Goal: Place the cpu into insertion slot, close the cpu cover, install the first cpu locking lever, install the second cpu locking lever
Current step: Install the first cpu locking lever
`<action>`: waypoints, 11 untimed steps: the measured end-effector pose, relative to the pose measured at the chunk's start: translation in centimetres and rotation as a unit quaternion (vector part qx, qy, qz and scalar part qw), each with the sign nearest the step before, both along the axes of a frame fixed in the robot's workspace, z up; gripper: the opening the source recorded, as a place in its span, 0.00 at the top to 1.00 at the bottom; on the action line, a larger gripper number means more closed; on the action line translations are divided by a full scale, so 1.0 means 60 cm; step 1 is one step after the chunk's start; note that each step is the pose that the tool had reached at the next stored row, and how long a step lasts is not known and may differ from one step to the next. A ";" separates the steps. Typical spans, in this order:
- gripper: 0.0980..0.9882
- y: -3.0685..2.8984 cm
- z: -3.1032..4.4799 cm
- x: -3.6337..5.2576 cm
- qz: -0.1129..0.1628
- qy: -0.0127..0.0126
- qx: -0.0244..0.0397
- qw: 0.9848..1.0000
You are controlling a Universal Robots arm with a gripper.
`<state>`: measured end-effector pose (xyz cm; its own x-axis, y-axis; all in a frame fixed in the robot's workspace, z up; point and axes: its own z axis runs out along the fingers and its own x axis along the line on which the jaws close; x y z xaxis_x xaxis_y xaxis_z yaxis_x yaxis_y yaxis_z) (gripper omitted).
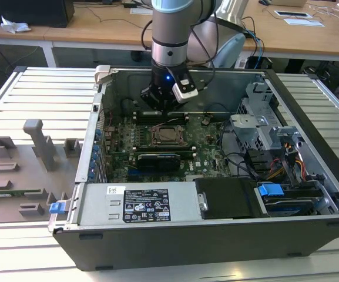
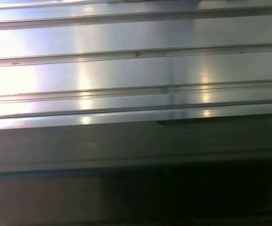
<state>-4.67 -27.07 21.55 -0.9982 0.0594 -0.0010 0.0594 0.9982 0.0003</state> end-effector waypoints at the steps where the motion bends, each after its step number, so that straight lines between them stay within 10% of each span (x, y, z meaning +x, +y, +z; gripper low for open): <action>1: 0.99 0.0000 -0.001 0.003 0.000 0.000 0.000 1.000; 11: 0.99 0.0000 -0.014 0.027 0.000 0.001 0.000 1.000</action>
<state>-3.02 -27.07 20.70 -0.9982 0.0595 0.0002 0.0595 0.9982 0.0001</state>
